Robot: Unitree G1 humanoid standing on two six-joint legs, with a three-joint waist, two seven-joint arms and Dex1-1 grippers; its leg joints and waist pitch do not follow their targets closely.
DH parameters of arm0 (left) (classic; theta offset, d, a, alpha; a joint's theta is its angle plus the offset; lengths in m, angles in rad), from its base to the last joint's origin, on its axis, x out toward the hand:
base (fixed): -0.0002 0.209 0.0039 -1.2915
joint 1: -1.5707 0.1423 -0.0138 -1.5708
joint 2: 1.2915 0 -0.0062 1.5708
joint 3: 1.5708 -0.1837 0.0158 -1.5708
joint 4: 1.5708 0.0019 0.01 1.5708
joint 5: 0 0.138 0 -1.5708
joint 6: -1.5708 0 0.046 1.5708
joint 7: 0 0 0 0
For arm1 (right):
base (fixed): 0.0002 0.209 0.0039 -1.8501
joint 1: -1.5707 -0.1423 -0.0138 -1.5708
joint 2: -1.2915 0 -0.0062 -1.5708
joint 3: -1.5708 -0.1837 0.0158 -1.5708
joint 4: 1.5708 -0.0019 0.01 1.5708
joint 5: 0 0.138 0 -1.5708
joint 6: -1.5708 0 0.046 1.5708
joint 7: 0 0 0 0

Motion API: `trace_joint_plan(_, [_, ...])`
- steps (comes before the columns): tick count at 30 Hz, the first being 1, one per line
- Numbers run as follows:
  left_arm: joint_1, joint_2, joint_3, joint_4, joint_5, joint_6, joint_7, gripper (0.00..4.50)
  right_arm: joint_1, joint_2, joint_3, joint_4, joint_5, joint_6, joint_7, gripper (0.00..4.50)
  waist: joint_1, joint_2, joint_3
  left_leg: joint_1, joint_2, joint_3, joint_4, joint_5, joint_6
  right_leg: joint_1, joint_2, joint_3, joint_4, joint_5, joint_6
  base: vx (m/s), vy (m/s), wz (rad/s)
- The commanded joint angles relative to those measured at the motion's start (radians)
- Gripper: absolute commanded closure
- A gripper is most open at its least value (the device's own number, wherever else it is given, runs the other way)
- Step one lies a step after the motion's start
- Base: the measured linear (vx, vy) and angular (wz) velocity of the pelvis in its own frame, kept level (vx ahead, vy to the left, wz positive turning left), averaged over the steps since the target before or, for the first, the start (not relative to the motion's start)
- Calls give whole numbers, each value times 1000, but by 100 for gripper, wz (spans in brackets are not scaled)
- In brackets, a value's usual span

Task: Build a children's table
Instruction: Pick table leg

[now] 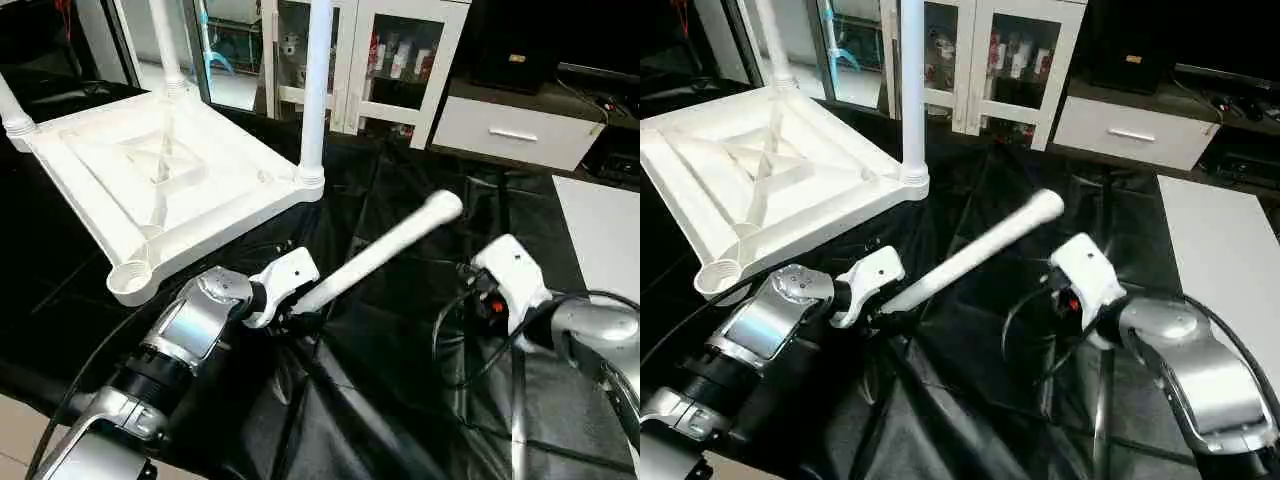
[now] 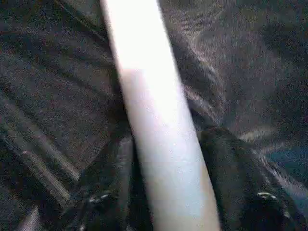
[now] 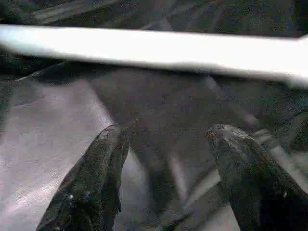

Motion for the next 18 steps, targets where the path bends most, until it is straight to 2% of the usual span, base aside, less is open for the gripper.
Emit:
trace_joint_plan(1, [3, 28, -6, -8, 8, -47, -30, 238, -35, -16, 13, 41, -74, -107, -39, 155, 5, -10, -61, 1, 21, -6, -69, -186, -4, 36, -77, 44, -83, -275, -148, 0, 0, 0])
trace_joint_plan(3, [-4, 47, 1, -23, -3, -89, -55, 247, -70, -26, 42, 82, -127, -194, -59, 155, 4, -13, -63, 1, 19, -4, -67, -173, -6, 37, -75, 45, -79, -245, -151, 0, 0, 0])
trace_joint_plan(4, [-8, 54, 4, -28, -6, -94, -61, 266, -87, -27, 55, 101, -148, -231, -69, 155, 5, -10, -64, 2, 20, -3, -66, -166, -4, 35, -74, 45, -74, -219, -158, 0, 0, 0])
trace_joint_plan(5, [-9, 55, 6, -29, -9, -99, -64, 274, -94, -27, 60, 109, -156, -248, -73, 155, 4, -14, -64, 2, 19, -2, -65, -163, -1, 36, -74, 45, -73, -211, -159, 0, 0, 0])
trace_joint_plan(6, [-12, 57, 9, -33, -13, -95, -61, 281, -103, -26, 65, 119, -165, -270, -78, 155, 6, -12, -64, 0, 19, -2, -65, -153, 3, 38, -73, 45, -70, -195, -163, 0, 0, 0])
trace_joint_plan(7, [-15, 61, 12, -33, -15, -102, -59, 293, -112, -33, 80, 133, -185, -308, -80, 155, 9, -19, -66, 1, 20, -1, -63, -140, 10, 38, -74, 45, -67, -169, -168, 0, 0, 0])
trace_joint_plan(8, [-19, 62, 20, -33, -19, -103, -51, 298, -122, -45, 99, 153, -212, -356, -79, 155, 10, -20, -67, -2, 20, -1, -63, -124, 15, 40, -73, 44, -62, -144, -176, 0, 0, 0])
trace_joint_plan(9, [-19, 62, 20, -33, -19, -103, -51, 298, -122, -45, 99, 153, -212, -356, -79, 155, 13, -17, -70, -2, 20, 0, -60, -104, 17, 40, -73, 45, -57, -108, -182, 0, 0, 0])
trace_joint_plan(10, [-22, 63, 31, -35, -23, -112, -39, 301, -128, -63, 121, 176, -239, -408, -66, 155, 16, -18, -72, -2, 21, 0, -59, -91, 21, 41, -72, 45, -54, -82, -186, 0, 0, 0])
trace_joint_plan(11, [-22, 63, 42, -37, -30, -123, -34, 303, -130, -79, 141, 196, -265, -447, -54, 155, 18, -24, -73, -4, 21, 1, -57, -80, 26, 41, -72, 44, -50, -58, -191, 0, 0, 0])
trace_joint_plan(13, [-21, 64, 49, -40, -35, -132, -32, 304, -131, -90, 155, 210, -283, -475, -47, 155, 20, -23, -74, -7, 18, 2, -53, -63, 42, 42, -71, 44, -46, -11, -203, 0, 0, 0])
trace_joint_plan(15, [-24, 74, 66, -38, -33, -176, -10, 305, -136, -116, 188, 236, -325, -548, -23, 155, 20, -27, -73, -10, 19, 2, -52, -59, 54, 43, -71, 43, -44, 2, -207, 0, 0, 0])
trace_joint_plan(18, [-30, 84, 82, -28, -32, -224, 7, 305, -135, -143, 226, 246, -385, -594, -32, 155, 20, -28, -69, -10, 20, 2, -52, -84, 57, 42, -71, 43, -48, -40, -197, 0, 0, 0])
